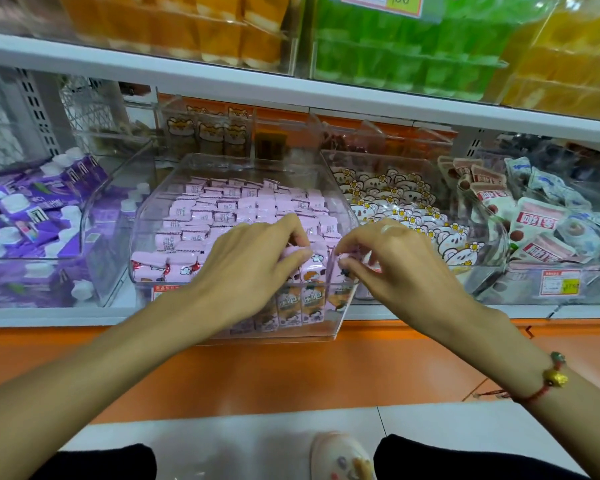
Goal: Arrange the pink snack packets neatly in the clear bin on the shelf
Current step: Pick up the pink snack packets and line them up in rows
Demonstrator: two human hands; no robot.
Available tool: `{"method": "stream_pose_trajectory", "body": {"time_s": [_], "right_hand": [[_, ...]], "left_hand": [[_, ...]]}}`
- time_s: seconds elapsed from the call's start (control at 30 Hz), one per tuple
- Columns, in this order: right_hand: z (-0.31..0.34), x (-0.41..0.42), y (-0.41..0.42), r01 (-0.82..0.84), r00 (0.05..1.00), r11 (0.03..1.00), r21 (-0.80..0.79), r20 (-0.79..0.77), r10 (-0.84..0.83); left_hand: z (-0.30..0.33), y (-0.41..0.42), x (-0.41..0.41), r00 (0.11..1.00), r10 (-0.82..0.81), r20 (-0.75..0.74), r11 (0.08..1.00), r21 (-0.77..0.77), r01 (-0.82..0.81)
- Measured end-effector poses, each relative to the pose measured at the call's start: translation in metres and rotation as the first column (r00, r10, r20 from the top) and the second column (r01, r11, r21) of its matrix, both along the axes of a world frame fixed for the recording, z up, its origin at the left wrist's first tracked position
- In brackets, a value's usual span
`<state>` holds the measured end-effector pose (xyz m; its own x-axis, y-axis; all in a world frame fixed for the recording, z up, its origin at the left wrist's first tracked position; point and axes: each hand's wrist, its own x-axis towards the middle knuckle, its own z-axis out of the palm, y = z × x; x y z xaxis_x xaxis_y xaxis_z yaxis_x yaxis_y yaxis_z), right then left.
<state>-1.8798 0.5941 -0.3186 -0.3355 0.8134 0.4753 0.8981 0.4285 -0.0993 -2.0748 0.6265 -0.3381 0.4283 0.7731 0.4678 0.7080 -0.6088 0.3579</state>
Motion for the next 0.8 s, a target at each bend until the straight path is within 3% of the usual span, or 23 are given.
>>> {"method": "stream_pose_trajectory", "body": {"time_s": [0.2,0.37,0.53,0.67,0.8], "right_hand": [[-0.014,-0.006,-0.005,0.022,0.987,1.000,0.005,-0.157,-0.021],[-0.015,-0.005,-0.009,0.046,0.998,0.987,0.155,0.045,-0.054],[-0.014,0.001,-0.003,0.093,0.990,0.995,-0.027,0.109,-0.090],[-0.011,0.000,-0.003,0.083,0.997,0.995,-0.053,0.000,-0.083],[-0.008,-0.005,-0.005,0.113,0.991,0.992,0.064,-0.079,-0.107]], "left_hand": [[0.004,-0.001,-0.005,1.000,-0.018,-0.026,1.000,0.004,0.018],[-0.005,0.000,-0.001,1.000,-0.008,-0.008,1.000,-0.004,0.008],[-0.012,0.001,0.000,1.000,-0.018,0.009,1.000,0.015,0.017],[-0.013,0.002,0.001,0.995,-0.045,-0.094,0.998,0.044,0.049],[-0.011,-0.005,-0.005,0.989,-0.032,-0.146,0.989,0.141,0.053]]}}
